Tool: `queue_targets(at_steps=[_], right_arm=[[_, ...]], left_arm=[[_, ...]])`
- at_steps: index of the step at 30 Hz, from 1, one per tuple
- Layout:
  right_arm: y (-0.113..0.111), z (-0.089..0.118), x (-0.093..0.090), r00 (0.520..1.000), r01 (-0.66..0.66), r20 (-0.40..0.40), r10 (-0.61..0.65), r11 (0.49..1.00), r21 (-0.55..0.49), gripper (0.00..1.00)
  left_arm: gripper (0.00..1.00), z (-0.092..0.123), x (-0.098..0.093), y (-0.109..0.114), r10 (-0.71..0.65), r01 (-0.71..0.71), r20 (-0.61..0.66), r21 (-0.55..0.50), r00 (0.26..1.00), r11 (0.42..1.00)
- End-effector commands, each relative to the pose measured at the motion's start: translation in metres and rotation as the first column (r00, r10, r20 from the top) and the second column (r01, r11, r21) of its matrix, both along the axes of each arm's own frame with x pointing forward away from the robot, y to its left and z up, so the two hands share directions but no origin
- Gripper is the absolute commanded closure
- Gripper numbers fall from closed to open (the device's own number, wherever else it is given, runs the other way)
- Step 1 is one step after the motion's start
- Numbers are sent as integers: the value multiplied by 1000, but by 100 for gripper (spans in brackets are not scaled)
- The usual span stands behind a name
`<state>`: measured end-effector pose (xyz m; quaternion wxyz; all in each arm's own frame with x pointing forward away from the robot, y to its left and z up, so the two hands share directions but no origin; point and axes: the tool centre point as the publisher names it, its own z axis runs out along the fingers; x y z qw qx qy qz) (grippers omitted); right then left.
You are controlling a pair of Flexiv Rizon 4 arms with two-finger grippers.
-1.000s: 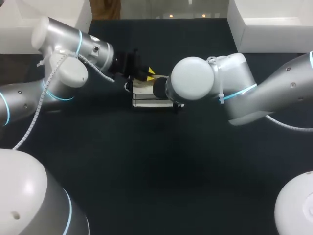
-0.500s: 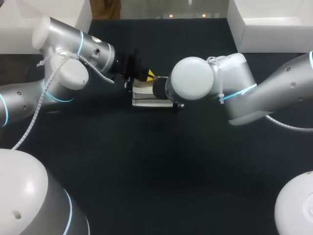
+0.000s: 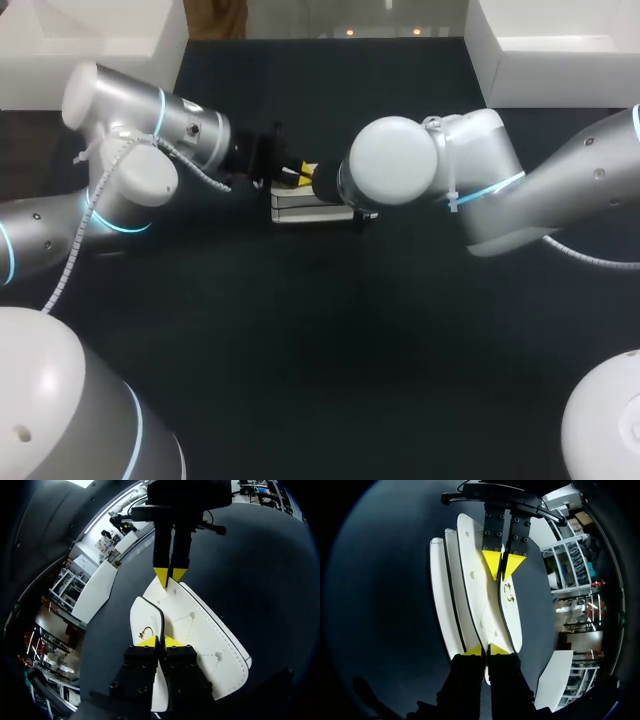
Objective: Pick up the bag, open it, inspect its contents, close it, and place it on the opposite side
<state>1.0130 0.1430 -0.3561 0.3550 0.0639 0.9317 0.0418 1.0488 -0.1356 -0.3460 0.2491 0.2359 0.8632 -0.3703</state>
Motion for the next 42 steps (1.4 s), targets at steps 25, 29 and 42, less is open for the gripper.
queue_targets(at_steps=[25,29,42], right_arm=[[-1,-1,-1,996,49,75,-49,999,7,100],[-1,-6,-4,997,36,67,-36,999,1,100],[1,-15,-8,1000,9,8,-9,1000,-9,100]], left_arm=[[100,-1,2,-2,7,-7,0,-22,1000,1000],[100,-1,2,-2,4,-4,-2,-23,1000,1000],[100,-3,0,-2,0,0,1,-29,1000,1000]])
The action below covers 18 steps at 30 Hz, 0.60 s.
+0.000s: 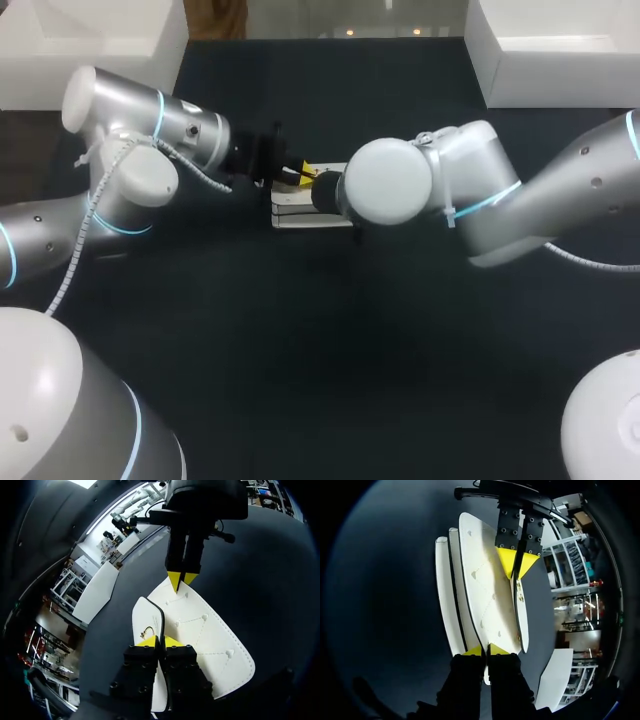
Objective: Pick up the bag, open it, inspect its contents, close it, and place it on the opposite side
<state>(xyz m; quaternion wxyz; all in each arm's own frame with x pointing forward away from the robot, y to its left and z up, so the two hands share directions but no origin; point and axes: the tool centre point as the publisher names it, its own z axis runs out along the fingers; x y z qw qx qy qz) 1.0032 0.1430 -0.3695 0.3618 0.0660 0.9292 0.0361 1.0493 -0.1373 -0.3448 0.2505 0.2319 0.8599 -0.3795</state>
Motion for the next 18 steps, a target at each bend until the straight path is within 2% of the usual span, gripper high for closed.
queue_targets(at_steps=[1,13,18], right_arm=[[1,-2,2,1000,1,-6,-1,1000,2,100],[0,-2,1,1000,9,-6,-9,1000,8,100],[0,-2,1,1000,9,-6,-9,1000,8,100]], left_arm=[[100,-4,0,0,-2,2,4,-9,1000,1000],[100,-1,-9,-4,-31,32,46,-10,998,999],[100,-10,-13,-6,-37,37,32,17,999,999]])
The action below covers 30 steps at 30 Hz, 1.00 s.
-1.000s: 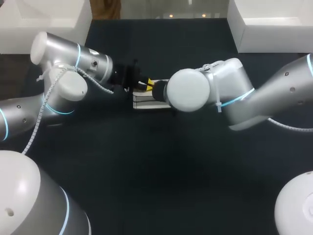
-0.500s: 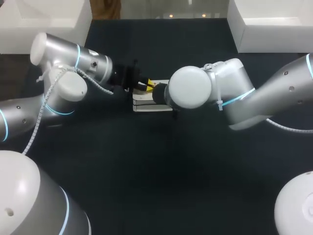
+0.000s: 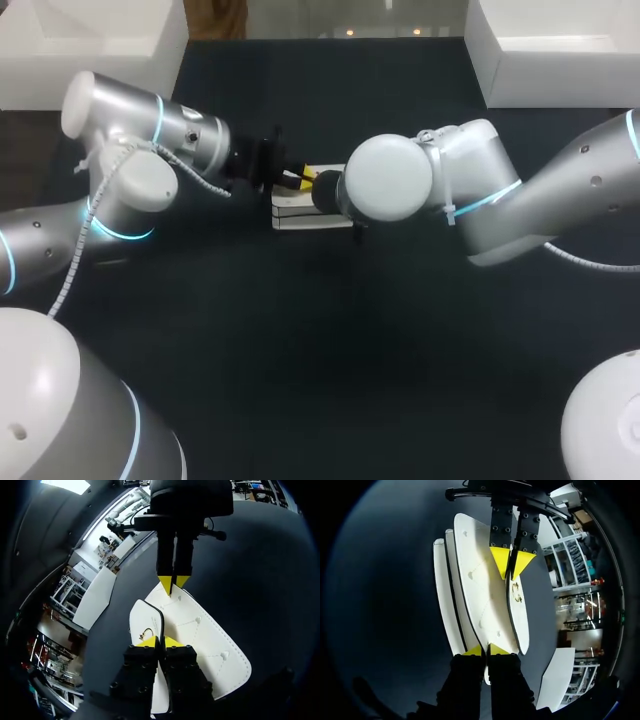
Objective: Pick up the bag, open it, inspect its contents, close it, and place it on the opposite side
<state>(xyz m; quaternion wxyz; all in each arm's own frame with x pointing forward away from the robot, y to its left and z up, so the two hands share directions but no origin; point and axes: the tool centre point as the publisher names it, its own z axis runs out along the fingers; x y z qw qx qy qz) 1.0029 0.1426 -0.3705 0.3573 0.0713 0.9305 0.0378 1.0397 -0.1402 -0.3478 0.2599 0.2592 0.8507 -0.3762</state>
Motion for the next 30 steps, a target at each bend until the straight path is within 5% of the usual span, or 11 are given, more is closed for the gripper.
queue_targets(at_steps=[1,7,10,12,14,15,18,21,30], right_arm=[[1,-1,2,1000,1,3,-1,1000,0,100],[1,-1,2,1000,1,3,-1,1000,0,100],[1,-1,2,1000,1,3,-1,1000,0,100],[1,-1,2,1000,1,3,-1,1000,0,100],[1,-1,2,1000,1,3,-1,1000,0,100],[1,-1,2,1000,1,3,-1,1000,0,100],[1,-1,2,1000,1,3,-1,1000,0,100],[1,-1,2,1000,1,3,-1,1000,0,100],[1,-1,2,1000,1,3,-1,1000,0,100]], left_arm=[[100,-9,-3,-3,10,-10,-17,13,1000,1000],[100,-10,6,3,43,-43,-25,14,999,999],[61,0,10,4,57,-57,-5,12,998,998],[56,6,13,6,63,-63,6,12,998,998],[60,11,15,7,67,-67,15,14,998,998],[71,13,15,7,69,-70,19,19,997,997],[80,15,16,8,70,-70,22,26,997,997],[100,17,16,7,68,-69,23,36,997,997],[100,-4,9,2,49,-45,-43,93,998,995]])
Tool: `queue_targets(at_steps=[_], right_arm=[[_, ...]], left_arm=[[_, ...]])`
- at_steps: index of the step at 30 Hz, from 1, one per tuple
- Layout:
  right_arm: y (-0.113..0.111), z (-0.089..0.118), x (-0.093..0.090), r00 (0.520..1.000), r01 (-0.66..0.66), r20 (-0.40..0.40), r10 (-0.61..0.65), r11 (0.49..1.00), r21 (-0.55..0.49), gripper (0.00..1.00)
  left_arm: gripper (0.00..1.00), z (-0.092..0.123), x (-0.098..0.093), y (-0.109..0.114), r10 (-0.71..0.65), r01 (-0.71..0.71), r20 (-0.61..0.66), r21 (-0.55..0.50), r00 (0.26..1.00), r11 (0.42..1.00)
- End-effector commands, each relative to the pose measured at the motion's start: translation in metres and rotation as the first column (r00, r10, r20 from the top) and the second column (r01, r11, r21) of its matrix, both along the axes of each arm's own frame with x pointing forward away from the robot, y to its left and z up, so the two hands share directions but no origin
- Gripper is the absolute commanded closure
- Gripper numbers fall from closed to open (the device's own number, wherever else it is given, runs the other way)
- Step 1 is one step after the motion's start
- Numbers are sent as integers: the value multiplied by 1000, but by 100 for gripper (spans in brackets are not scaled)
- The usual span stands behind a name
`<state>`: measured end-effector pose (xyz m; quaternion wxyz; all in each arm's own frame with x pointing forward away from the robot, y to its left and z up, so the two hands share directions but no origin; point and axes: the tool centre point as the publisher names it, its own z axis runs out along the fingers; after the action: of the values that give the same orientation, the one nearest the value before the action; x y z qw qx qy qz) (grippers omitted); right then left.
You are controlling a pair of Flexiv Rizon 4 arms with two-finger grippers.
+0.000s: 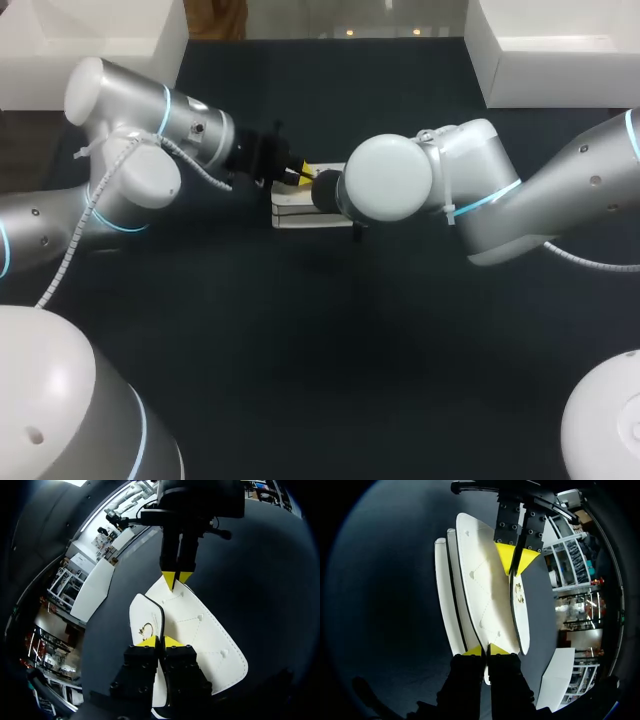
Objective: Pick up the bag, open it, inspect its contents, close it, and place it on the opposite side
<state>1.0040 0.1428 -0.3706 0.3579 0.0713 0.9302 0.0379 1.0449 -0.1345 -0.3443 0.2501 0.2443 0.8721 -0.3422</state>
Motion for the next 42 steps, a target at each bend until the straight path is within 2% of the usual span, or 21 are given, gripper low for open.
queue_targets(at_steps=[1,6,14,18,25,34,35,36,38,40,42], right_arm=[[1,-1,1,1000,1,2,-1,1000,0,100],[1,-1,1,1000,1,2,-1,1000,0,100],[1,-1,1,1000,1,2,-1,1000,0,100],[1,-1,1,1000,1,2,-1,1000,0,100],[1,-1,1,1000,1,2,-1,1000,0,100],[1,-1,1,1000,1,2,-1,1000,0,100],[1,-1,1,1000,1,2,-1,1000,0,100],[1,-1,1,1000,1,2,-1,1000,0,100],[1,-1,1,1000,1,2,-1,1000,0,100],[1,-1,1,1000,1,2,-1,1000,0,100],[1,-1,1,1000,1,2,-1,1000,0,100]], left_arm=[[100,-9,4,-4,3,-3,-29,25,1000,1000],[100,-21,9,2,36,-35,-55,30,998,999],[100,-13,-3,7,19,-19,-32,-4,999,1000],[100,-16,1,10,41,-41,-33,-3,999,999],[100,-16,-4,-7,-30,29,-22,-17,999,999],[100,-16,-1,12,-1,1,-21,-18,1000,1000],[97,-15,-2,11,-1,0,-17,-22,1000,1000],[75,-13,-3,10,-4,4,-12,-26,1000,1000],[66,-11,-4,5,-16,16,0,-31,1000,999],[65,-8,-5,2,-26,27,10,-37,1000,999],[73,-7,-6,-1,-32,33,31,-36,999,999]])
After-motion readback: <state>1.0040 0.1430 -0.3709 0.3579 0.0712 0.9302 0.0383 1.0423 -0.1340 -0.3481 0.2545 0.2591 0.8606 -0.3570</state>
